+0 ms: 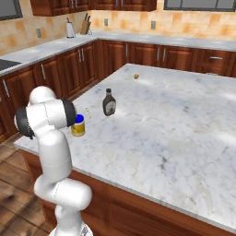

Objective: Move the mayonnaise and syrup bottle from the cabinet to the dining counter.

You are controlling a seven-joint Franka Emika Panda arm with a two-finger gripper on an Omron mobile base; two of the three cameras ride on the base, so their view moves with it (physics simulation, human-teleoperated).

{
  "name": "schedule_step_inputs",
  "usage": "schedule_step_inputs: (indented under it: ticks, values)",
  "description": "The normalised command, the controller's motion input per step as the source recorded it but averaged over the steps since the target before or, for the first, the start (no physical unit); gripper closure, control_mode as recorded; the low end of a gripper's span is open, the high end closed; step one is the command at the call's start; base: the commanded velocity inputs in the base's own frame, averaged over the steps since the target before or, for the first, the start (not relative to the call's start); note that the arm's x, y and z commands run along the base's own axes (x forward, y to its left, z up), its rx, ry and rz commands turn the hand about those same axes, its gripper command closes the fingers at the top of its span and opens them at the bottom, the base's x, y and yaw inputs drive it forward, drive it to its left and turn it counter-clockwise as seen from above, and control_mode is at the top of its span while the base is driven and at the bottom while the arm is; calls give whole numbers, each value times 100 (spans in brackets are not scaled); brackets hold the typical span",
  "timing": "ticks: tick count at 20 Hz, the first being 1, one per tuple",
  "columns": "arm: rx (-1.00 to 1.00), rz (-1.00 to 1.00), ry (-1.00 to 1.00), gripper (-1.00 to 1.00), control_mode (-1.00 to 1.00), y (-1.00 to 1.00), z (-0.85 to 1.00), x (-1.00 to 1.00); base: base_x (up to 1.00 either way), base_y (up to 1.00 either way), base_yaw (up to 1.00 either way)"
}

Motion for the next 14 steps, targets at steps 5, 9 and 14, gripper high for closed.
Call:
schedule_step_inputs:
  ticks: [5, 9, 14]
  values:
    - [0, -5, -9, -100, -100, 0, -23, -3, 0, 0, 0]
    - [0, -3, -11, -100, -100, 0, -26, -28, 0, 0, 0]
    - [0, -1, -20, -100, -100, 0, -12, -83, 0, 0, 0]
